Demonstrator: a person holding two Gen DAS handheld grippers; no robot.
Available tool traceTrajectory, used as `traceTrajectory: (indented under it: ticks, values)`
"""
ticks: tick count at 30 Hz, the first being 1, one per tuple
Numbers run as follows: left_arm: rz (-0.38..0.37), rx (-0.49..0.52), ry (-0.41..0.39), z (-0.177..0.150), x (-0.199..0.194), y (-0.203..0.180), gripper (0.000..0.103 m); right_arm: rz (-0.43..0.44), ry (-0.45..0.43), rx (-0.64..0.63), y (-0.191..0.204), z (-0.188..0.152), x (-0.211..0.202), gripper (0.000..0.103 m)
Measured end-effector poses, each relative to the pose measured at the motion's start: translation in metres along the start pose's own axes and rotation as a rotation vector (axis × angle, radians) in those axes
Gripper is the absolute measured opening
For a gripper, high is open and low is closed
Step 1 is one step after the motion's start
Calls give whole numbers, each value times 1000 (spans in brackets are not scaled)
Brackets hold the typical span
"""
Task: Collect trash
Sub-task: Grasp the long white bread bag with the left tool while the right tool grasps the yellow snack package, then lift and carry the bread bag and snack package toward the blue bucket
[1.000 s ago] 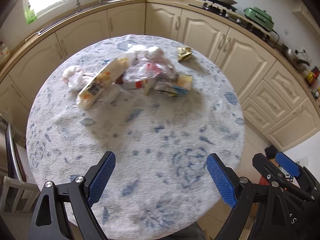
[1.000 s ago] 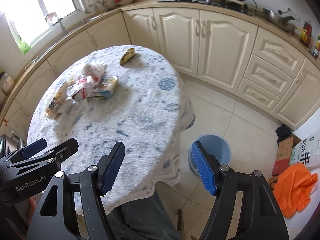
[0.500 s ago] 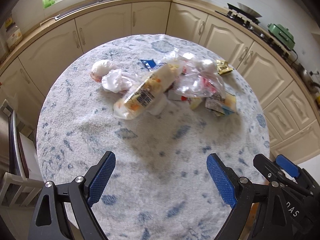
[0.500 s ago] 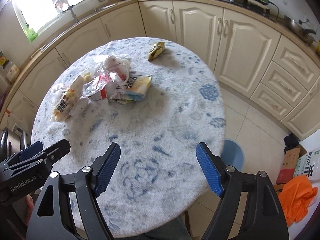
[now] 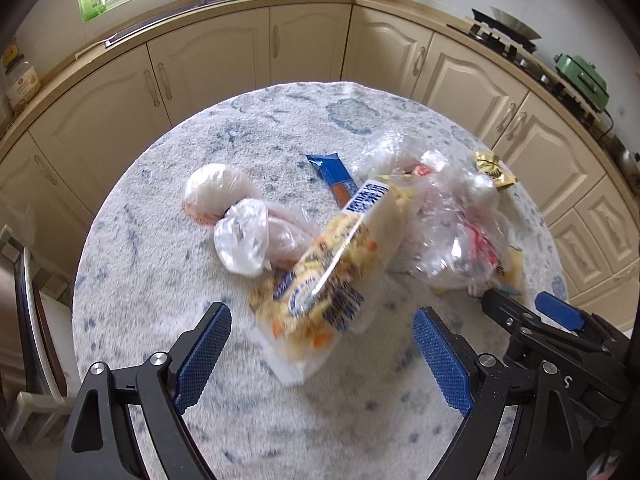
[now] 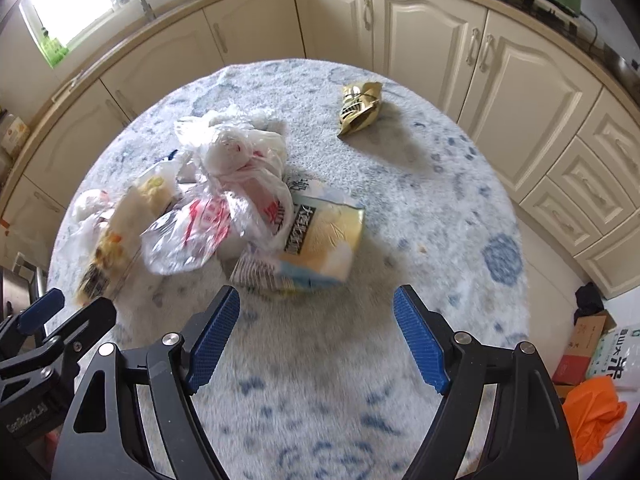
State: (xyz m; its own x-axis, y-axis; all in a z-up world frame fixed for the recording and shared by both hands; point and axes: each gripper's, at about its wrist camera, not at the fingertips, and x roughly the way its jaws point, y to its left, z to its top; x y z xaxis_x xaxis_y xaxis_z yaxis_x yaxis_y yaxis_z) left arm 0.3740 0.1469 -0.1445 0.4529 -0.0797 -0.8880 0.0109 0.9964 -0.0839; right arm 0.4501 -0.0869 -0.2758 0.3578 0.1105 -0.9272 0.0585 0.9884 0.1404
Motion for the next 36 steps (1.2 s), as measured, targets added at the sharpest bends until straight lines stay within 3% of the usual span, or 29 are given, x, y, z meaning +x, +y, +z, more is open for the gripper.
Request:
traceTrajectory:
  ticks: [9, 14, 16, 17, 19, 24, 36]
  values:
    - [-9, 47, 38, 21, 44, -4, 90, 26, 34, 6, 7, 20, 30, 85]
    - [-38, 27, 83, 26, 67, -1, 88, -3, -13, -30, 8, 15, 29, 76]
    - [-13, 24, 73, 28, 71, 1, 81, -4, -22, -47, 8, 12, 28, 75]
    - [-21, 24, 64, 28, 70, 1, 79, -13, -26, -53, 7, 11, 27, 69]
    - [-44, 24, 46, 28, 68, 3, 63, -36, -34, -57, 6, 8, 24, 61]
    - [-65, 36, 13, 26, 57, 4, 39, -15, -40, -55, 1, 2, 20, 59]
    - [-30, 33, -48, -9, 2, 5, 28, 47, -11, -38, -11, -36, -4, 55]
